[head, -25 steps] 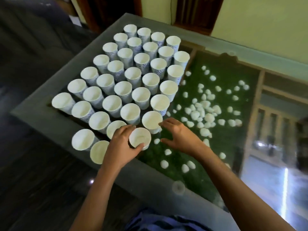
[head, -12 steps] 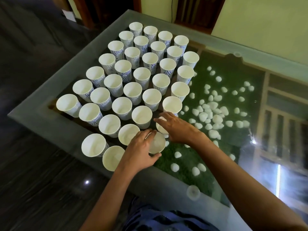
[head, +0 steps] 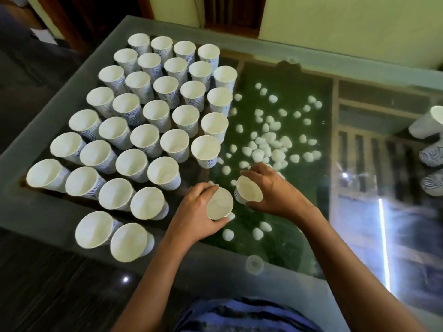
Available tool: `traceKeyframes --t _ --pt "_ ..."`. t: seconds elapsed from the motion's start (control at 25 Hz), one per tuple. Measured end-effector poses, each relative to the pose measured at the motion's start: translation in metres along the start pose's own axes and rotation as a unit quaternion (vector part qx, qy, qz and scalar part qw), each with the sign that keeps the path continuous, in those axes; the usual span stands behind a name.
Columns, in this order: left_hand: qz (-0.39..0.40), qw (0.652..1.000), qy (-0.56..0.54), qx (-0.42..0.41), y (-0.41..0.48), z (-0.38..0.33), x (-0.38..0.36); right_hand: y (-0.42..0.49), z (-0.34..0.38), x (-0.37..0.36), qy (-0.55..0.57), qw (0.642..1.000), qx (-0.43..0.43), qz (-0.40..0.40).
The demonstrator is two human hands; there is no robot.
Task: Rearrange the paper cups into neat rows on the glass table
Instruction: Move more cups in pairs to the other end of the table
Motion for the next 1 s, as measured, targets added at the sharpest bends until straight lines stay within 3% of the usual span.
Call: traceKeyframes --t 0.32,0.52,0.72,1.0 --pt "0.073 0.994 0.011 -0.084 0.036 -0.12 -0.055 -0.11 -0.076 0.029 0.054 0.985 -0.119 -0.111" --pt "0.11 0.984 0.019 -0.139 0.05 -0.205 -0.104 -0.19 -0.129 0.048 0.073 0.957 -0.22 -0.172" --pt "0.174 0.964 0.006 -0.201 0.063 -0.293 -0.161 -0.274 -0.178 0.062 0.064 0.926 -0.309 -0.206" --pt "0.232 0.939 0.002 -0.255 0.08 -0.416 -0.24 -0.36 -0.226 0.073 0.057 0.904 -0.37 -0.207"
Point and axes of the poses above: each hand's wrist, its own y-axis towards the middle knuckle, its own x-axis out of the back of the hand, z = x × y, the point moved 4 cm from there along y, towards the middle knuckle, and after that the axes turned 8 degrees about x, right-handed, at the moved point
